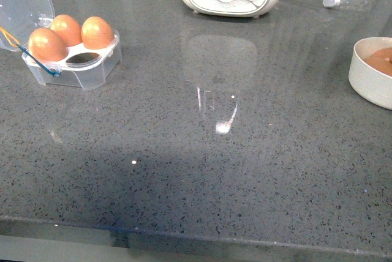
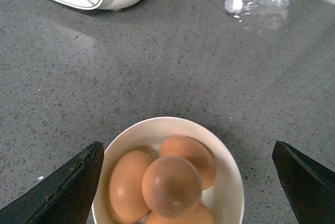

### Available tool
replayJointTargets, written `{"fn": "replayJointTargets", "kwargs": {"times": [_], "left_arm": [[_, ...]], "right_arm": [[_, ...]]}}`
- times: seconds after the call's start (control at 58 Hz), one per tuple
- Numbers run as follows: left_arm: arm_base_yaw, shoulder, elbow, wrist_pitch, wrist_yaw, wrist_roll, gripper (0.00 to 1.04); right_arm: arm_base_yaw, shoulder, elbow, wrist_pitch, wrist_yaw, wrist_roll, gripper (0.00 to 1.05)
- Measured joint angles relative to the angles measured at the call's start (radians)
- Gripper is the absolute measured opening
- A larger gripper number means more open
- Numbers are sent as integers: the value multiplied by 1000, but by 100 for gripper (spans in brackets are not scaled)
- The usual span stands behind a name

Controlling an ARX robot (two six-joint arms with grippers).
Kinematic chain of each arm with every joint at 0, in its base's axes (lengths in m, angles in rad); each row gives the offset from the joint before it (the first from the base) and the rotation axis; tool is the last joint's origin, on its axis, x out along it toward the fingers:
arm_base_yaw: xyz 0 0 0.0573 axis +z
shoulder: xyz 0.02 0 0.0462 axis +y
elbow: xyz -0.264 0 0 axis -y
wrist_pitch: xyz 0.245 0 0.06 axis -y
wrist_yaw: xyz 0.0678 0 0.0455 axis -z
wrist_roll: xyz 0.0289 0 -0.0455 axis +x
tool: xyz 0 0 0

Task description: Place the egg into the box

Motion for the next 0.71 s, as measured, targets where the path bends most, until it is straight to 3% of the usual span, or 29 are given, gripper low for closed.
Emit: {"fn": "replayJointTargets", "kwargs": {"times": [0.276, 0.707], "left_arm": [[0, 0, 0, 0, 0, 0, 98], [0, 0, 0, 0, 0, 0, 98]], "right_arm": [[-21, 25, -29, 30, -66, 37, 97], [-63, 71, -108, 105, -84, 82, 97]]}}
